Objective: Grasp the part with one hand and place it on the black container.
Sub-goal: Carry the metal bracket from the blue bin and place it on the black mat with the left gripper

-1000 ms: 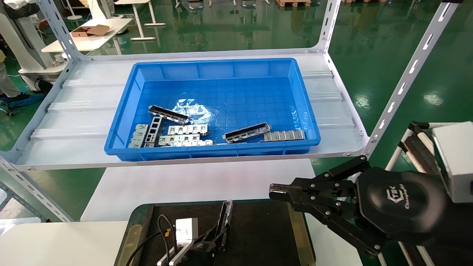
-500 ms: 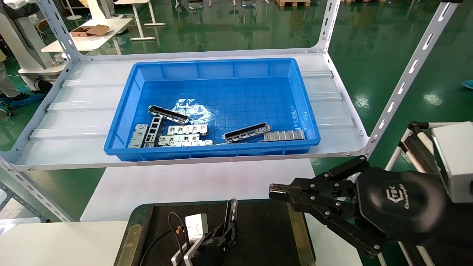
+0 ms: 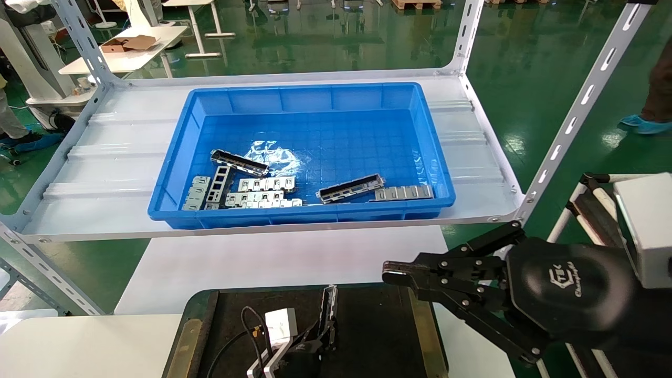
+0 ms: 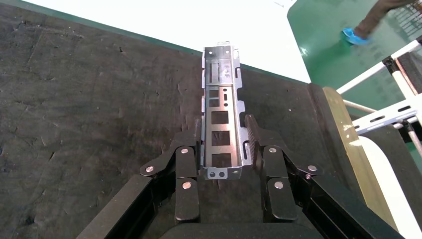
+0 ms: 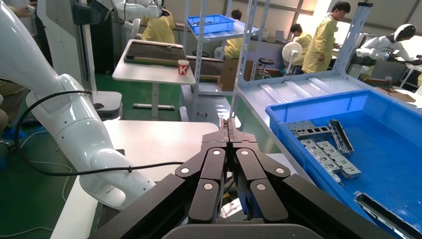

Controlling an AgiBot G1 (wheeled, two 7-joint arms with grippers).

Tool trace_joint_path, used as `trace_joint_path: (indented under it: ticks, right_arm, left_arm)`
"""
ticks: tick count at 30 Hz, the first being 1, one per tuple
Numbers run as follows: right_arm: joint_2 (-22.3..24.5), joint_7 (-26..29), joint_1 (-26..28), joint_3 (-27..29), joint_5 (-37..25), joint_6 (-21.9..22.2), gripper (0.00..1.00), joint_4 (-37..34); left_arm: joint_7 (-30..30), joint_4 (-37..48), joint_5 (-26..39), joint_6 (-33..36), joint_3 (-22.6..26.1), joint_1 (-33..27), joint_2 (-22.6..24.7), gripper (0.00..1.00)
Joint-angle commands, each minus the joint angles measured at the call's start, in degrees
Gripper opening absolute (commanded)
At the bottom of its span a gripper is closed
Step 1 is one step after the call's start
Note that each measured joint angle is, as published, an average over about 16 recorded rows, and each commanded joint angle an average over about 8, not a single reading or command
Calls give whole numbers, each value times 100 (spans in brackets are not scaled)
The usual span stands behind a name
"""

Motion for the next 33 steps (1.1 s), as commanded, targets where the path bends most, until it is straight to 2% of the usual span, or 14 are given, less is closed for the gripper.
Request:
trace_joint_path:
  ticks: [1, 8, 10, 11, 12, 16, 18, 20, 33]
  right_arm:
    - [0, 0, 0, 0, 0, 0, 0, 0]
    - [0, 0, 0, 0, 0, 0, 1, 0]
    - [0, 0, 0, 0, 0, 0, 12, 0]
    - [0, 0, 0, 0, 0, 0, 23, 0]
    - [0, 0, 0, 0, 0, 0, 35, 0]
    - [0, 0, 0, 0, 0, 0, 84, 0]
    - [0, 0, 0, 0, 0, 0, 99, 0]
    - [0, 0, 0, 0, 0, 0, 100, 0]
    - [0, 0, 0, -1, 0, 0, 100, 0]
  left_arm:
    - [-46, 71, 56, 43, -21, 7, 22, 0]
    - [-198, 313, 235, 139, -82, 53, 120, 0]
    - [-239, 359, 281, 156, -99, 69, 144, 0]
    - [-258, 377, 301, 163, -106, 77, 153, 3]
    - [-276, 393, 321, 169, -114, 85, 162, 8]
    - [-340, 439, 385, 188, -139, 114, 190, 57]
    - [-364, 453, 409, 195, -148, 124, 199, 82]
    - [-384, 464, 429, 201, -156, 131, 206, 99]
    - [-469, 413, 524, 179, -206, 151, 207, 100]
